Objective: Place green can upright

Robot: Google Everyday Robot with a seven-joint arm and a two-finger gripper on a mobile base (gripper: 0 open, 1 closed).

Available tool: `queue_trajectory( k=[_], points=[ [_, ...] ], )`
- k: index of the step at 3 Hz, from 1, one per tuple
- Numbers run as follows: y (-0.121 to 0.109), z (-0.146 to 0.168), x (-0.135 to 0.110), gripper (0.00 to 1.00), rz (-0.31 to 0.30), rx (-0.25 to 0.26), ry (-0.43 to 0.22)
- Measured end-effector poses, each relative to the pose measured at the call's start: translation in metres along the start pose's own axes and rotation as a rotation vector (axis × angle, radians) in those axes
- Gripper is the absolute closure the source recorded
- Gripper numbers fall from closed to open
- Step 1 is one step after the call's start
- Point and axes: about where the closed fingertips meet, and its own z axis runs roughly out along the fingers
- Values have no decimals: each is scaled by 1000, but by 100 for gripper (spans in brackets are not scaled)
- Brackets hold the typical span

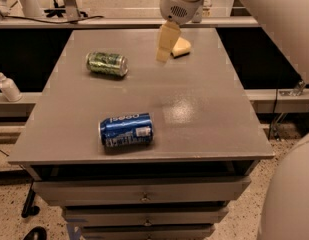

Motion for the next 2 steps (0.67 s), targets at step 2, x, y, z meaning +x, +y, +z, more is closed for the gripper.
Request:
queue_trajectory(
  k=[2],
  points=[
    [0, 18, -8, 0, 40, -15, -16]
  ],
)
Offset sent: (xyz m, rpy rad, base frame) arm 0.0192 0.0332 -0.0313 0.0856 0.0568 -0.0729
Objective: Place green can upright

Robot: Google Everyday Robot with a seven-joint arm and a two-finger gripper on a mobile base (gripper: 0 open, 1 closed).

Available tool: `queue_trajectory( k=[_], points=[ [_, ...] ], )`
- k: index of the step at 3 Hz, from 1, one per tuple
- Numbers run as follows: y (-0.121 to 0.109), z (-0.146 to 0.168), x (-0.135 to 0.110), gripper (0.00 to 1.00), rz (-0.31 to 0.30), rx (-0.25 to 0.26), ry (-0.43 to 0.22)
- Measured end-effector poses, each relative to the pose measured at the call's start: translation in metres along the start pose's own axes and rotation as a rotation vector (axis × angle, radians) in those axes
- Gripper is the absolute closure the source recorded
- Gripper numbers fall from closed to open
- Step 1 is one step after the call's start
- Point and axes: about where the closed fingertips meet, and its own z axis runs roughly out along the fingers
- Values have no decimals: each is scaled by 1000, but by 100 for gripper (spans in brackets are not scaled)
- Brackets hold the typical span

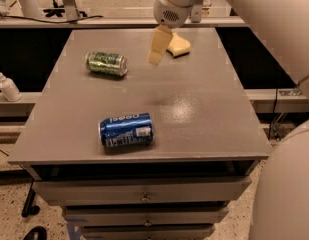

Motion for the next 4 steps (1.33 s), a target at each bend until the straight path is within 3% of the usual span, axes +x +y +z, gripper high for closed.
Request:
queue_trajectory(
  k=[2, 4],
  points=[
    [-6, 49, -48, 0, 114, -14, -38],
    [9, 91, -101, 0, 120, -87, -106]
  ],
)
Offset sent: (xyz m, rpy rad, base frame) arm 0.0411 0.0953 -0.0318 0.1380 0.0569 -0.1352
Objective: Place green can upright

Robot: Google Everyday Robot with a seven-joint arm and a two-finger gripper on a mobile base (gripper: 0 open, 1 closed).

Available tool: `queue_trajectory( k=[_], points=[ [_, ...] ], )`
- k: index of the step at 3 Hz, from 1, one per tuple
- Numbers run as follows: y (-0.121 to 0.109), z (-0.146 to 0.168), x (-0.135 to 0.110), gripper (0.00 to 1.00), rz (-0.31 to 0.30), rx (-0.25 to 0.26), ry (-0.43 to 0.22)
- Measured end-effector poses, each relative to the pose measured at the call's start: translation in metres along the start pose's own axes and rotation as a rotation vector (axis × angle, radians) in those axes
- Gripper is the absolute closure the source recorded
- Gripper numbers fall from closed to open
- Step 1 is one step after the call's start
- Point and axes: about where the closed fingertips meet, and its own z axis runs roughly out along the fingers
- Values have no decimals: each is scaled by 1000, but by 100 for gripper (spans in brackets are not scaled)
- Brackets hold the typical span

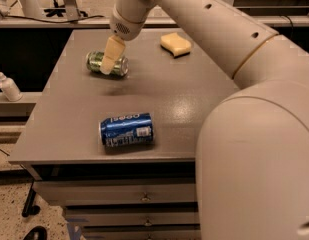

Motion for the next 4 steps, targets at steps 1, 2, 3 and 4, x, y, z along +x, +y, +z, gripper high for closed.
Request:
queue_trajectory(
  k=[1, 2, 3, 4],
  points=[
    [5, 23, -15, 0, -28, -33, 9],
    [6, 43, -22, 0, -56, -54, 38],
    [1, 57, -22, 0, -78, -59, 82],
    [-6, 65, -21, 0, -95, -59, 120]
  ],
)
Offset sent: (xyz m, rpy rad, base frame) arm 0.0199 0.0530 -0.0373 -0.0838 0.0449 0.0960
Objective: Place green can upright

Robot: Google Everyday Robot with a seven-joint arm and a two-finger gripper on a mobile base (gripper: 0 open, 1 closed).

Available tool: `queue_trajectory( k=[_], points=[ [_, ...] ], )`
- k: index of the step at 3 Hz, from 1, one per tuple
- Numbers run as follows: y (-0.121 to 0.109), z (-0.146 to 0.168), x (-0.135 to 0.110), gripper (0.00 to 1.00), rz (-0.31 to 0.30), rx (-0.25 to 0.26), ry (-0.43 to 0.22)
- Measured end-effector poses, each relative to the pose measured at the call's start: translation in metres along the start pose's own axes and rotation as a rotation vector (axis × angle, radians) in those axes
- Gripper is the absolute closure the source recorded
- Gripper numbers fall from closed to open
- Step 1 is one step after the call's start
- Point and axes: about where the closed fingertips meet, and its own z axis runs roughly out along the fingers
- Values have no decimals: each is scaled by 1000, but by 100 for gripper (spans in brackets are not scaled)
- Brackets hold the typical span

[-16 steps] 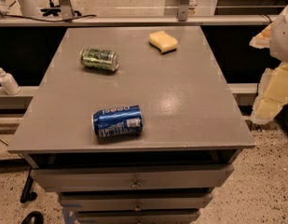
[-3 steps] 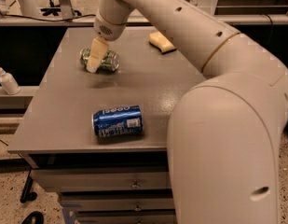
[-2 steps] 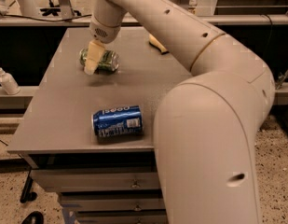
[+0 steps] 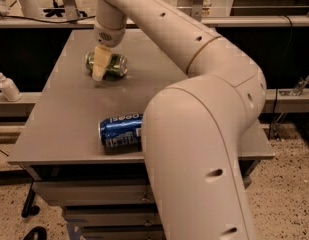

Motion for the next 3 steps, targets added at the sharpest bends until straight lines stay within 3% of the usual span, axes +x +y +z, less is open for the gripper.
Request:
queue_trajectory(
  k=[1, 3],
  points=[
    [0, 5, -2, 0, -21, -13, 28],
    [7, 8, -10, 41, -68, -38, 99]
  ],
)
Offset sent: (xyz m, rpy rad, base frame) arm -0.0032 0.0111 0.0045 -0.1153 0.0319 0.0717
